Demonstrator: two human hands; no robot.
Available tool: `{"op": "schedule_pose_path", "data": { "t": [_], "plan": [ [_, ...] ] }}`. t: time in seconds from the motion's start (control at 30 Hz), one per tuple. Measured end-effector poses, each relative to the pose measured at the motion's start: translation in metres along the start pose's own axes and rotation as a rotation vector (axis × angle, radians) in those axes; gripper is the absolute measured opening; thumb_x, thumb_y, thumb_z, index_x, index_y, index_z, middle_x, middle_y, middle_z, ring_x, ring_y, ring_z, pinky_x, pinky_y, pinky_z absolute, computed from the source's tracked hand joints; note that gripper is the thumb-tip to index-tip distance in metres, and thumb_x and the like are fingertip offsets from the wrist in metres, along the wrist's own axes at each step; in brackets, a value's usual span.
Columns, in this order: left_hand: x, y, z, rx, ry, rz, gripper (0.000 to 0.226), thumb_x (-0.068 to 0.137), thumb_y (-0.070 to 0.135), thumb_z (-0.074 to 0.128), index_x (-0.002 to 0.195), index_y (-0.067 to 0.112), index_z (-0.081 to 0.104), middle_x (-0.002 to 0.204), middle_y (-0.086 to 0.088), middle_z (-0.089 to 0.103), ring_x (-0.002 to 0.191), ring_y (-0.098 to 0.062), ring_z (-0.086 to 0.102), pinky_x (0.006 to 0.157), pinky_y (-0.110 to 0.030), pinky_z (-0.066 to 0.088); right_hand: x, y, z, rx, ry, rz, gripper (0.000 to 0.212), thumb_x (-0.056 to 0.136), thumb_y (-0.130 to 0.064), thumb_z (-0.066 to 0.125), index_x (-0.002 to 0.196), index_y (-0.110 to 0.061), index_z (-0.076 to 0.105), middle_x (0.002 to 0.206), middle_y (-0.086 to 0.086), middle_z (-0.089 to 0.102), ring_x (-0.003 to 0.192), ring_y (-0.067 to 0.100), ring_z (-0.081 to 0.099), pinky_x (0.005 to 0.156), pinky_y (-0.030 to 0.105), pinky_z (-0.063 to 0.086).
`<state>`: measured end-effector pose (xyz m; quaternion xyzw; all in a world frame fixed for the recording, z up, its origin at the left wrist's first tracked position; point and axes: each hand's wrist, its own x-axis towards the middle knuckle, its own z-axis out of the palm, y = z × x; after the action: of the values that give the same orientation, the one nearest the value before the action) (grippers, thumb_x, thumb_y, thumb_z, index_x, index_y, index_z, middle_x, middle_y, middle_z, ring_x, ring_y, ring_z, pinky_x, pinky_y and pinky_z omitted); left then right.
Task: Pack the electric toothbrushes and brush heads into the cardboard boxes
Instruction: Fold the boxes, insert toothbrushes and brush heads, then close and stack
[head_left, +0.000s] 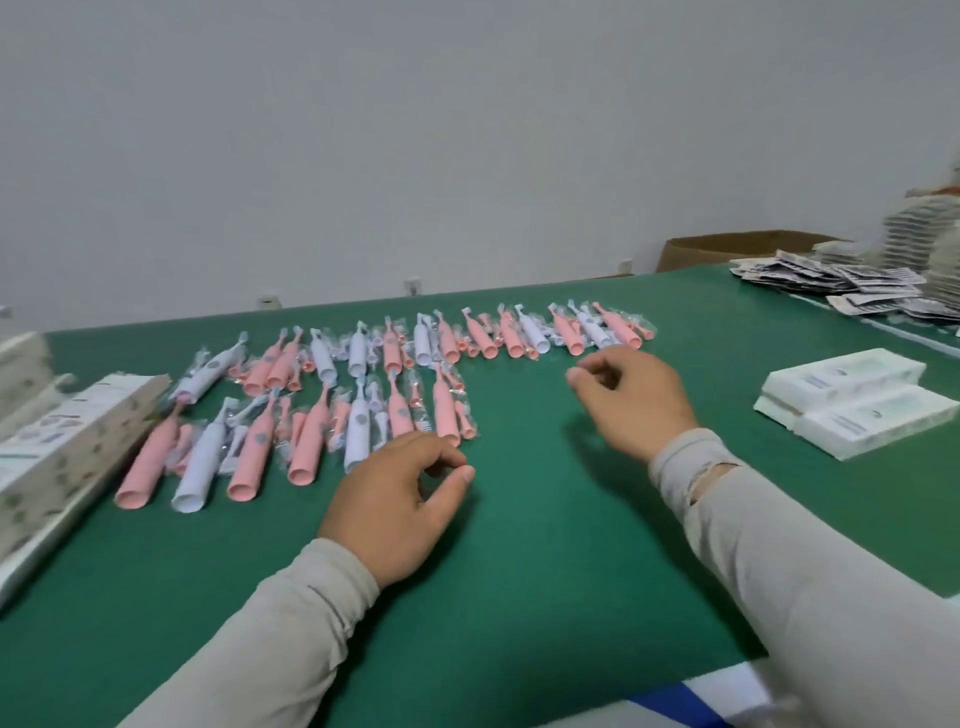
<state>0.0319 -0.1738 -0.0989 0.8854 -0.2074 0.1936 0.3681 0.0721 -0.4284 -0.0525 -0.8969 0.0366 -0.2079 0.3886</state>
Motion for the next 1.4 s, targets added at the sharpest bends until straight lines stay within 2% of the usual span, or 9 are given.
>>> {"op": "schedule_pose_path", "data": {
  "t": [0.17,0.47,0.6,0.7,0.93,1.1,1.2,1.27,1.4],
  "plan": [
    [-0.021,-0.006,-0.041,0.238,0.069,-0.112,0.011,0.091,0.041,0.060,0.096,0.032,0.066,0.095,0.015,0.062,0.092,-0.012,0.059,0.082,-0.038,0.052,-0.026,-0.089,0.098,0.231,-0.231,-0.206,0.026,0.089,-0.030,0.064,0.064,-0.025,0.065,0.061,-0.016,0.064,0.064,0.008,0.062,0.068,0.029,0.052],
    [-0.066,-0.045,-0.165,0.807,0.230,-0.436,0.039,0.094,0.041,0.056,0.127,0.020,0.057,0.134,-0.002,0.055,0.122,-0.025,0.048,0.096,-0.038,0.043,-0.052,-0.084,0.138,0.081,-0.089,-0.507,0.015,0.094,-0.037,0.060,0.085,-0.028,0.069,0.076,-0.015,0.062,0.071,0.013,0.056,0.064,0.024,0.038],
    [-0.071,-0.063,-0.203,1.074,0.104,-0.748,0.053,0.096,0.043,0.051,0.140,0.014,0.045,0.152,-0.008,0.039,0.139,-0.030,0.034,0.111,-0.041,0.033,-0.059,-0.087,0.142,0.101,-0.177,-0.464,0.013,0.093,-0.037,0.059,0.081,-0.035,0.064,0.077,-0.025,0.059,0.072,-0.003,0.053,0.062,0.018,0.036],
    [-0.074,-0.073,-0.207,1.178,0.006,-0.818,0.043,0.096,0.044,0.049,0.129,0.017,0.054,0.138,-0.007,0.052,0.128,-0.031,0.046,0.105,-0.039,0.038,-0.061,-0.090,0.141,0.103,-0.185,-0.457,0.012,0.093,-0.036,0.059,0.083,-0.035,0.066,0.077,-0.025,0.058,0.072,-0.005,0.051,0.061,0.015,0.034],
    [-0.062,-0.076,-0.201,1.250,0.068,-0.750,0.024,0.094,0.033,0.049,0.114,0.020,0.046,0.107,-0.003,0.064,0.096,-0.030,0.063,0.089,-0.038,0.043,-0.057,-0.085,0.138,0.095,-0.159,-0.440,0.016,0.092,-0.035,0.059,0.081,-0.028,0.068,0.075,-0.018,0.062,0.070,0.004,0.055,0.062,0.023,0.044],
    [-0.059,-0.072,-0.207,0.994,0.420,-0.692,0.012,0.094,0.025,0.050,0.097,0.019,0.041,0.062,0.000,0.051,0.052,-0.021,0.046,0.062,-0.033,0.039,-0.058,-0.087,0.135,0.131,-0.122,-0.465,0.014,0.092,-0.033,0.060,0.081,-0.030,0.068,0.074,-0.022,0.060,0.073,-0.003,0.051,0.063,0.023,0.041],
    [-0.060,-0.057,-0.206,0.632,0.726,-0.586,0.018,0.092,0.029,0.058,0.102,0.024,0.044,0.078,0.003,0.057,0.064,-0.025,0.053,0.065,-0.034,0.042,-0.059,-0.090,0.136,0.187,-0.083,-0.474,0.011,0.091,-0.030,0.063,0.083,-0.029,0.069,0.072,-0.022,0.060,0.072,-0.002,0.052,0.062,0.021,0.040],
    [-0.048,-0.039,-0.193,0.115,0.877,-0.523,0.022,0.088,0.027,0.069,0.102,0.028,0.052,0.098,0.005,0.067,0.081,-0.019,0.067,0.069,-0.033,0.053,-0.061,-0.095,0.139,0.353,-0.132,-0.399,0.011,0.091,-0.029,0.065,0.081,-0.031,0.070,0.071,-0.016,0.064,0.068,0.001,0.056,0.060,0.017,0.043],
    [-0.015,-0.014,-0.138,-0.796,0.589,-0.576,0.022,0.096,0.013,0.063,0.117,0.015,0.061,0.103,-0.008,0.076,0.077,-0.022,0.072,0.052,-0.033,0.053,-0.068,-0.109,0.136,0.815,-0.405,-0.151,0.022,0.096,-0.032,0.063,0.078,-0.031,0.075,0.081,-0.005,0.074,0.062,0.007,0.062,0.057,0.026,0.051]
  ]
}}
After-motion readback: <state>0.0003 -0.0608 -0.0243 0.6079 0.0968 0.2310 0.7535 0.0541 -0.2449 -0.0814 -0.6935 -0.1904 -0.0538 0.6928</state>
